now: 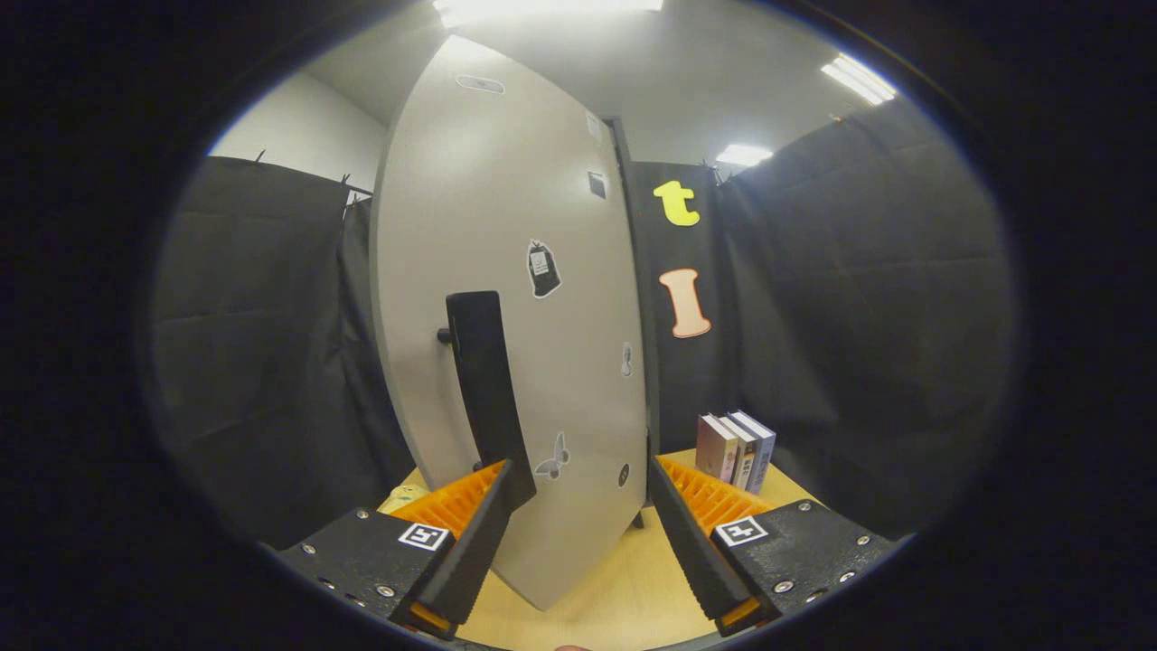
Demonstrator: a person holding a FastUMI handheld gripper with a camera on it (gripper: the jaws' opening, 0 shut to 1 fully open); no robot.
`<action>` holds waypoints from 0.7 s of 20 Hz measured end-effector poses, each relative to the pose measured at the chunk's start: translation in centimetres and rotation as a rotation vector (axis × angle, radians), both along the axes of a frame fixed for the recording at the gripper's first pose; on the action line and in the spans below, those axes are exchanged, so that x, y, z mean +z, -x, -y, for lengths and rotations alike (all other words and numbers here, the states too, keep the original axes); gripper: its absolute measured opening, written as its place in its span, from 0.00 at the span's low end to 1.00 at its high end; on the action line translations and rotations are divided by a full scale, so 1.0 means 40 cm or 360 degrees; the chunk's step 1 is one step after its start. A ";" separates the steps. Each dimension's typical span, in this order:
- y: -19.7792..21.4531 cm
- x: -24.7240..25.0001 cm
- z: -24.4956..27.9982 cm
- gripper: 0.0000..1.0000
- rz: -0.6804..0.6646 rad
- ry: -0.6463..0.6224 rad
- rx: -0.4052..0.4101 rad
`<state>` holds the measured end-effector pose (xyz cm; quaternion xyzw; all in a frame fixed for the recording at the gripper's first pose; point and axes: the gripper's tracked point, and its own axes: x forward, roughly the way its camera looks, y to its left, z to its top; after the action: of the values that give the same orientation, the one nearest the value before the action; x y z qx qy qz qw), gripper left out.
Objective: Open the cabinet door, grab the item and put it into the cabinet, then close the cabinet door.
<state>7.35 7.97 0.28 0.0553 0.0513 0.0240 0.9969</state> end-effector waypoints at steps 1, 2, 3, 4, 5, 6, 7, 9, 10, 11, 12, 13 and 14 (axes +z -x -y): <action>-0.005 -0.003 -0.028 0.91 0.0001 0.0004 0.0020; -0.014 -0.006 -0.054 0.91 0.0001 0.0014 0.0040; -0.017 -0.007 -0.082 0.91 0.0005 0.0031 0.0056; -0.015 -0.006 -0.112 0.91 0.0006 0.0049 0.0075; -0.015 -0.006 -0.138 0.91 0.0009 0.0066 0.0091; -0.014 -0.011 -0.159 0.91 0.0012 0.0081 0.0107; -0.014 -0.012 -0.174 0.91 0.0013 0.0094 0.0113; -0.016 -0.007 -0.196 0.91 0.0021 0.0097 0.0111; -0.020 -0.007 -0.210 0.91 0.0021 0.0084 0.0111; -0.022 -0.007 -0.220 0.91 0.0015 0.0068 0.0113; -0.022 -0.009 -0.226 0.91 0.0004 0.0055 0.0106; -0.020 -0.009 -0.229 0.92 -0.0001 0.0041 0.0110; -0.027 -0.011 -0.234 0.91 0.0002 0.0029 0.0118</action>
<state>8.43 17.35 -0.16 0.0442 0.0531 0.0606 0.9958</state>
